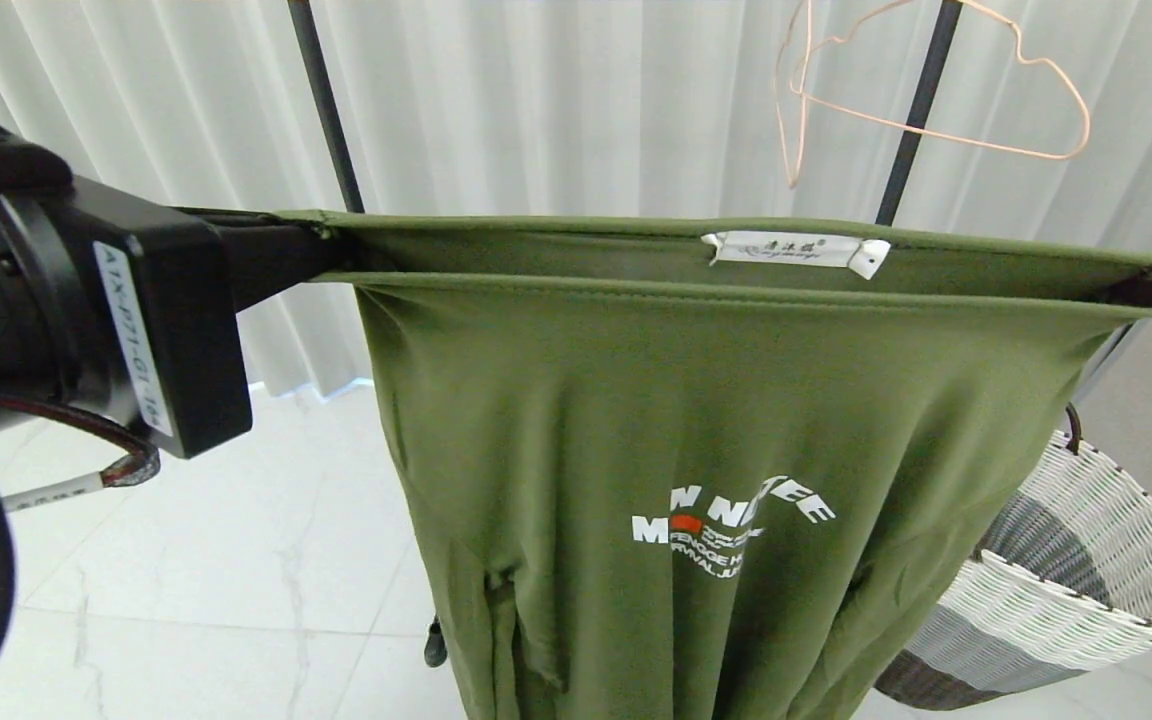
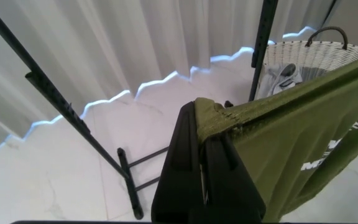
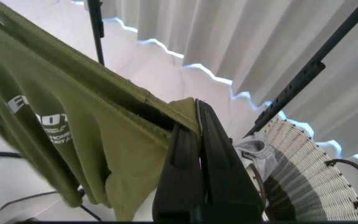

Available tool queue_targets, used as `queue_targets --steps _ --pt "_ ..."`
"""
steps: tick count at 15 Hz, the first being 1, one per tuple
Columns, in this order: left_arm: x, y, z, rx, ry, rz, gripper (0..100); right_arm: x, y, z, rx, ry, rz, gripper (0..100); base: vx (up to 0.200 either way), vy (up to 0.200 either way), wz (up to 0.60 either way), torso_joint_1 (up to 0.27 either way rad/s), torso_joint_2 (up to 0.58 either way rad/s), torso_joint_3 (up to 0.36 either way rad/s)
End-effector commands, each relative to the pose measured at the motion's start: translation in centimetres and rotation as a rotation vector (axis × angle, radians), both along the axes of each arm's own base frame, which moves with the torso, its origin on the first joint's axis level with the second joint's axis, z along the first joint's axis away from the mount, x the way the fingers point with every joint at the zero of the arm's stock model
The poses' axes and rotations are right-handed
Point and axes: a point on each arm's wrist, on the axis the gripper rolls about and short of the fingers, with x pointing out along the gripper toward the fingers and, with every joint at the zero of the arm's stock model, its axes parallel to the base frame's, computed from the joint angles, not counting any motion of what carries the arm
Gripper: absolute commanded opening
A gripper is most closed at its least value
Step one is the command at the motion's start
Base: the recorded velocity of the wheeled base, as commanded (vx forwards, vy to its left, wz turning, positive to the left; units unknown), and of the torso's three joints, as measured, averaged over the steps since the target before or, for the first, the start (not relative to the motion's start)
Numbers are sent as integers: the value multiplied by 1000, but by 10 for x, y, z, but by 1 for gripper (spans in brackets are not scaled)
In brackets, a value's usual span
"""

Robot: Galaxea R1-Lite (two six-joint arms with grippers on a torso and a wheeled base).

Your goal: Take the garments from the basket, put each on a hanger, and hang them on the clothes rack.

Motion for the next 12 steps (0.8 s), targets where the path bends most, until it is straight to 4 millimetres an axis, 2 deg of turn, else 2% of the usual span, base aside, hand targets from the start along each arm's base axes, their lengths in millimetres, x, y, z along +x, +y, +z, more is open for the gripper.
queue_targets --steps 1,2,7,10,12 --pt "0 0 -1 5 3 3 0 2 0 -3 -10 7 -12 0 0 0 0 0 0 0" --pt "0 0 -2 6 4 3 0 2 1 -7 -18 14 -13 100 0 0 0 0 0 0" --pt "5 3 -7 22 11 41 0 -7 -11 -21 -36 22 -11 100 0 0 0 0 0 0" --pt "7 4 -12 39 18 73 0 -13 -15 -20 -24 13 19 100 0 0 0 0 0 0" --pt "15 12 -21 74 33 143 0 -17 -19 -19 -14 4 39 100 0 0 0 0 0 0"
